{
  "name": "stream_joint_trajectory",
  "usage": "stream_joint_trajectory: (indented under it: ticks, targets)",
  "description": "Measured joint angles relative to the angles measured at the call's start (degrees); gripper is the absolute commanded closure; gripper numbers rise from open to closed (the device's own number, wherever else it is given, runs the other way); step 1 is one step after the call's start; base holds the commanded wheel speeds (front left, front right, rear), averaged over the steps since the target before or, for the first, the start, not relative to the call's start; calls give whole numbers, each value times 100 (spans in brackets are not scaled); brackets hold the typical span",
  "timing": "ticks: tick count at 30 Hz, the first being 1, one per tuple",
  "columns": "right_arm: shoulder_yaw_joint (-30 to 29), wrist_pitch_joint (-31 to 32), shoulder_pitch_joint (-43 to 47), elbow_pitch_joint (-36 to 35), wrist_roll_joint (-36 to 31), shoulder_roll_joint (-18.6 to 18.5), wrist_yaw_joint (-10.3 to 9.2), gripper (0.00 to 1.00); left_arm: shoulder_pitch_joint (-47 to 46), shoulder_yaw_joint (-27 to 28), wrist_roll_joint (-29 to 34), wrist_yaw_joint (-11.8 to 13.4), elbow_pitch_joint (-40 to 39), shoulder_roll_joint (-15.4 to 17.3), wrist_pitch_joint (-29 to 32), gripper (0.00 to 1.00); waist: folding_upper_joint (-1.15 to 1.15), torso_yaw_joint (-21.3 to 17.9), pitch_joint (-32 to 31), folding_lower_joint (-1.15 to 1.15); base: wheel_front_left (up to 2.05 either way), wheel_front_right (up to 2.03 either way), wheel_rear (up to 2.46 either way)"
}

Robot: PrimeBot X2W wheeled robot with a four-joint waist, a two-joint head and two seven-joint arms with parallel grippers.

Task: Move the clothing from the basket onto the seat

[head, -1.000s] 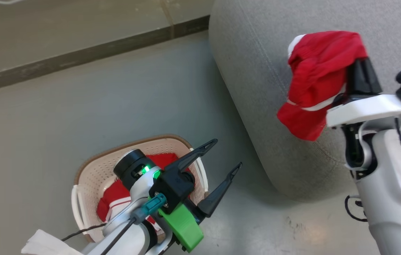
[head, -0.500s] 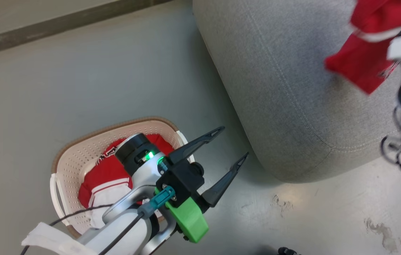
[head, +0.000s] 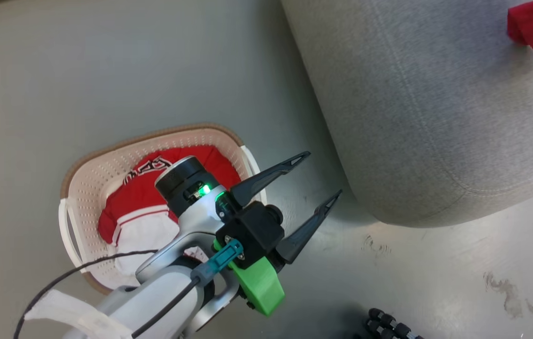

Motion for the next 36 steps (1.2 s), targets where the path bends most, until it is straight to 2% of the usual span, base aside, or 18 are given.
stream_joint_trajectory:
  ticks: [14, 20, 25, 26, 27, 28, 29, 30, 32, 36]
  targets:
    - [-12, 8, -114, 1416, 75, -41, 8, 100, -308, -14, 38, -1, -98, 265, 133, 0, 0, 166, 745, 0, 0, 0, 0]
    - [-11, 33, -133, 1896, 131, -21, 20, 100, -326, -20, 2, -1, -78, 290, 121, 0, 0, 164, 817, 0, 0, 0, 0]
    - [92, 34, -261, 2031, 107, 24, 71, 100, -394, -40, -26, -1, -10, 310, 48, 0, 0, 156, 798, 0, 0, 0, 0]
    - [109, 34, -298, 2081, 103, 22, 73, 98, -407, -45, -44, -1, 27, 312, 19, 0, 0, 156, 784, 0, 0, 0, 0]
    - [130, 33, -318, 2118, 74, 14, 94, 60, -407, -46, -62, -1, 54, 319, 4, 0, 0, 157, 765, 0, 0, 0, 0]
    - [146, 33, -331, 2140, 52, 15, 112, 13, -407, -47, -68, -1, 66, 323, -11, 0, 0, 157, 745, 0, 0, 0, 0]
    - [170, 33, -337, 2176, 34, 13, 120, 6, -407, -51, -76, -1, 69, 323, -13, 0, 0, 157, 726, 0, 0, 0, 0]
    - [191, 33, -338, 2236, 9, 13, 129, 13, -407, -57, -94, -1, 78, 323, -34, 0, 0, 158, 705, 0, 0, 0, 0]
    - [203, 33, -338, 2335, 5, 13, 136, 0, -407, -64, -109, -1, 92, 322, -68, 0, 0, 160, 663, -1, 0, 0, 0]
    - [257, 33, -336, 2462, -32, 9, 187, 0, -407, -76, -116, -1, 137, 321, -122, 0, 0, 164, 592, -1, 0, 0, 0]
